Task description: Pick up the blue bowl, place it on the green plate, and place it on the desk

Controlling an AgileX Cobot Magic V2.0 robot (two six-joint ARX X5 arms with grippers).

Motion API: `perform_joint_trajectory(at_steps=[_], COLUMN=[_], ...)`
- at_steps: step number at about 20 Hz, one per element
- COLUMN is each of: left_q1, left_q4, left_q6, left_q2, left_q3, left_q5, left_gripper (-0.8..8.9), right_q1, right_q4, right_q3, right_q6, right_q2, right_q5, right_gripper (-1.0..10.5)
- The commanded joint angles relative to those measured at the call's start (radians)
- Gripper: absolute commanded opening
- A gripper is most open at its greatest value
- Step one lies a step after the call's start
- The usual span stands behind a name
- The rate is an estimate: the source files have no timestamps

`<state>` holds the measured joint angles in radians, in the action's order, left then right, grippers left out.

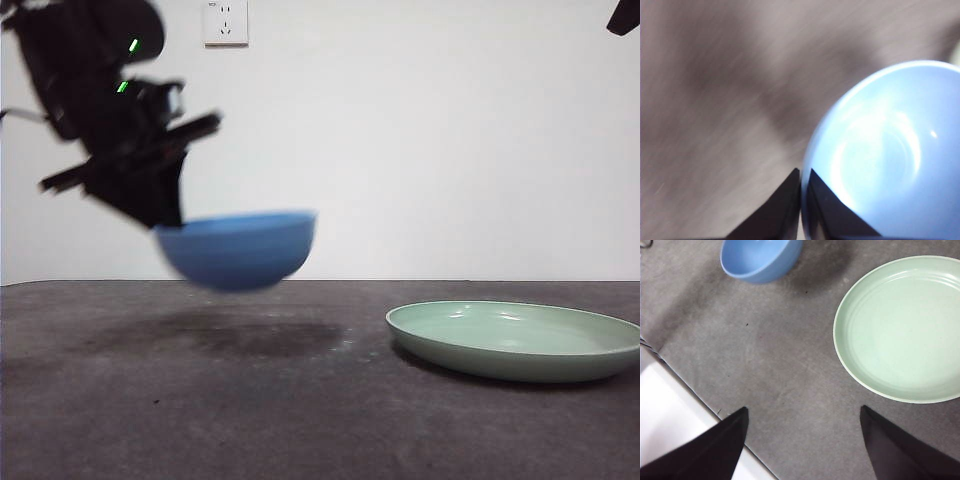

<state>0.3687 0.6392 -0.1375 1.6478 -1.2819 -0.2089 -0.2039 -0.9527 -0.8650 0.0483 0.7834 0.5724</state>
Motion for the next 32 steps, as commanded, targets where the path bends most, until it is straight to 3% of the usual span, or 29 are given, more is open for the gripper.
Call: perform_joint_trajectory(at_steps=[1, 8, 16, 23, 32], left_q1=[0.059, 0.232, 0.334, 0.373, 0.387], left_q4=[0.002, -0.13, -0.066, 0.053, 0.1], left_q6=[-0.014, -0.085, -0.108, -0.102, -0.058], left_q2=[-0.002, 0.046, 0.369, 0.596, 0.631], left_q3=[-0.083, -0.122, -0.404, -0.666, -0.688], left_q5=[-0.01, -0.009, -0.008, 0.012, 0.055], left_gripper=[0.15, 0.16, 0.16, 0.16, 0.3], right_q1=[-0.003, -0.003, -0.003, -0.003, -0.003], right_q4=[0.009, -0.007, -0.084, -0.155, -0.16], right_q3=[-0.02, -0.02, -0.02, -0.02, -0.02], right_q6=[0.004, -0.013, -0.04, -0.041, -0.041], right_q2=[0.006, -0.016, -0.135, -0.193, -0.197], right_q5=[-0.002, -0.023, -0.062, -0.099, -0.104], right_gripper=[3.6, 3.6, 3.6, 3.6, 3.6])
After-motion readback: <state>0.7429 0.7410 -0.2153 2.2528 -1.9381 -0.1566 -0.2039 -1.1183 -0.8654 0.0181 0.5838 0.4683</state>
